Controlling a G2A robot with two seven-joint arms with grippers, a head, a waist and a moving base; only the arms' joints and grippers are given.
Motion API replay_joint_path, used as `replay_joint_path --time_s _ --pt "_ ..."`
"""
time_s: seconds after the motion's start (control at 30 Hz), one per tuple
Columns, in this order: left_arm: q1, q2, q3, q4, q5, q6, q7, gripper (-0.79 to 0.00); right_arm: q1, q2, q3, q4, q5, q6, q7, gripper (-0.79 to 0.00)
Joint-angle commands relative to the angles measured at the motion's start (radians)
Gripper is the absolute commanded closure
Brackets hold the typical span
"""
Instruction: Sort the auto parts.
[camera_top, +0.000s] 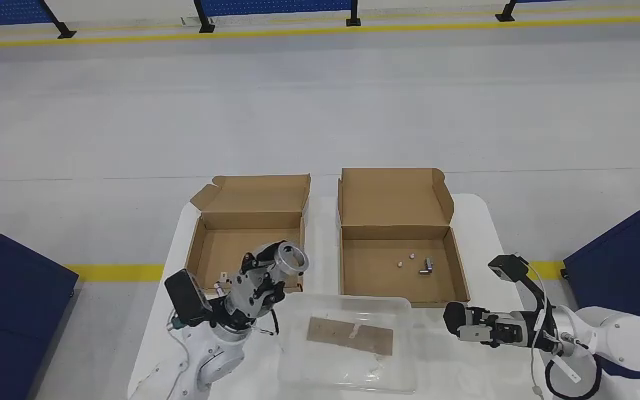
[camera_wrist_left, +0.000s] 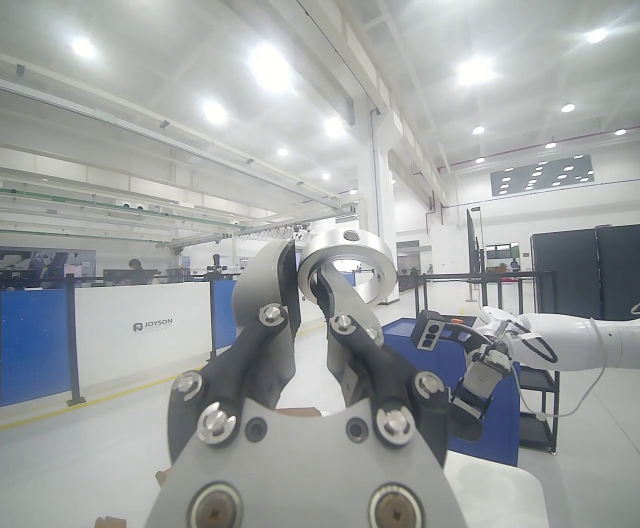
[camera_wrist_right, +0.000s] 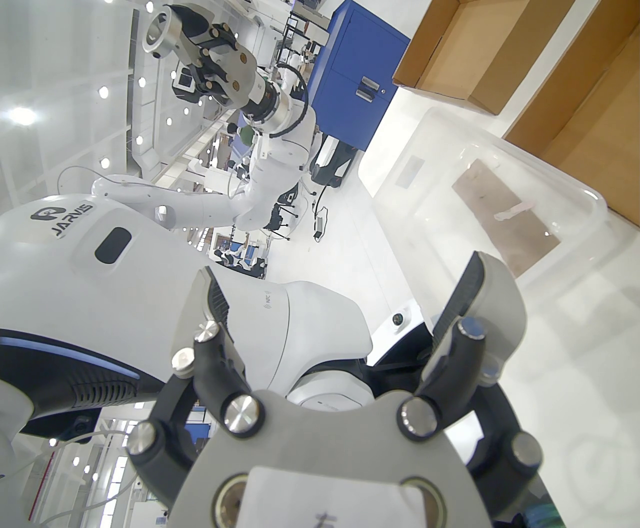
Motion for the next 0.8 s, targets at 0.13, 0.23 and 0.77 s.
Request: replay_joint_path --time_s 0.13,0.23,0.77 --pt "-0.002 0.000 -0.035 -0.010 -0.022 0.067 -0.255 0.000 0.000 0.000 0.000 0.000 0.000 0.000 0.000 -0.785" --pt "0.002 0.002 -0.059 -0.021 -0.030 0.106 -0.405 0.000 0.000 0.000 0.000 0.000 0.000 0.000 0.000 -0.785" --pt "0.061 -0.001 -0.112 -0.022 -0.032 0.271 -0.647 0.000 0.000 0.000 0.000 0.000 0.000 0.000 0.000 -0.785"
